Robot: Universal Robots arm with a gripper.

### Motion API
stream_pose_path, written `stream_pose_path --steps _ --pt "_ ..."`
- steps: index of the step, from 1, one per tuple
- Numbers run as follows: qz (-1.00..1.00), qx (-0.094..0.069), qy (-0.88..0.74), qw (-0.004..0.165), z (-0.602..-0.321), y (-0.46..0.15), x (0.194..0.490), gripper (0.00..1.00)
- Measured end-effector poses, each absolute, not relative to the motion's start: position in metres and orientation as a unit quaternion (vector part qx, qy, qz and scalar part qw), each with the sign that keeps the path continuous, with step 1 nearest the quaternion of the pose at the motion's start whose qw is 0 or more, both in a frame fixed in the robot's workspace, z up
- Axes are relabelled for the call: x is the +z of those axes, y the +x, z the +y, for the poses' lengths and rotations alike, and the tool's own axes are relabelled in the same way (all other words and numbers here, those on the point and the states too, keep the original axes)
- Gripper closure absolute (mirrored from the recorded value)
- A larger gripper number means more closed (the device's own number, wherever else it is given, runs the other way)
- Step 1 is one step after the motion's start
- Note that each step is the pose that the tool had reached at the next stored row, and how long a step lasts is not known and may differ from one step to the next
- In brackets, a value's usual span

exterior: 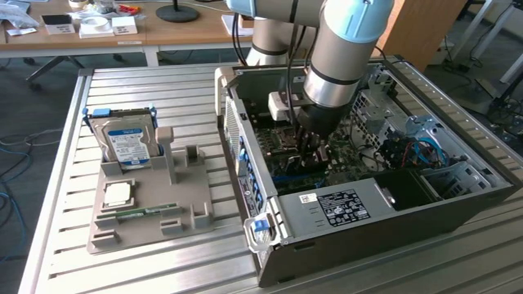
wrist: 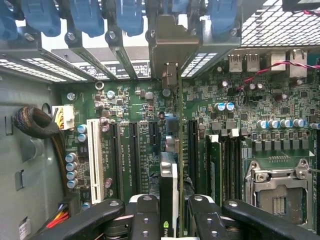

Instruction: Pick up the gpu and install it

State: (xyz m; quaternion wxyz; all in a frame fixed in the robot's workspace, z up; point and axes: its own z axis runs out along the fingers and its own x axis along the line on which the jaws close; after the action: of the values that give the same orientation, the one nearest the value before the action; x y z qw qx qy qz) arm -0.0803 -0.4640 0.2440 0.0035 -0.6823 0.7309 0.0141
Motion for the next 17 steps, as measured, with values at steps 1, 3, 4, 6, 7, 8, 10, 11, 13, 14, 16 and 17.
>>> stream_pose_path --steps 1,3,4,6,7,8,10,11,13,14,16,17 --pt "0.731 0.014 -0.682 0.004 -0.4639 -0.0808 0.2439 0.73" --pt "0.730 0.013 -0.683 0.005 -0.4640 -0.0811 0.2440 0.73" --pt "0.730 0.013 -0.683 0.005 -0.4640 -0.0812 0.2439 0.73" --pt "0.730 0.012 -0.683 0.006 -0.4640 -0.0813 0.2439 0.73" --pt "0.730 0.011 -0.683 0.007 -0.4640 -0.0813 0.2439 0.73" --pt "0.730 0.011 -0.683 0.007 -0.4640 -0.0813 0.2439 0.73" --pt "0.730 0.011 -0.683 0.007 -0.4640 -0.0813 0.2440 0.73" --pt "0.730 0.011 -0.683 0.007 -0.4640 -0.0813 0.2440 0.73" --pt "0.730 0.011 -0.683 0.007 -0.4639 -0.0819 0.2439 0.73" --pt "0.730 0.011 -0.683 0.007 -0.4640 -0.0823 0.2439 0.73" --pt "0.730 0.011 -0.683 0.007 -0.4640 -0.0824 0.2439 0.73" --pt "0.730 0.011 -0.683 0.007 -0.4640 -0.0824 0.2438 0.73"
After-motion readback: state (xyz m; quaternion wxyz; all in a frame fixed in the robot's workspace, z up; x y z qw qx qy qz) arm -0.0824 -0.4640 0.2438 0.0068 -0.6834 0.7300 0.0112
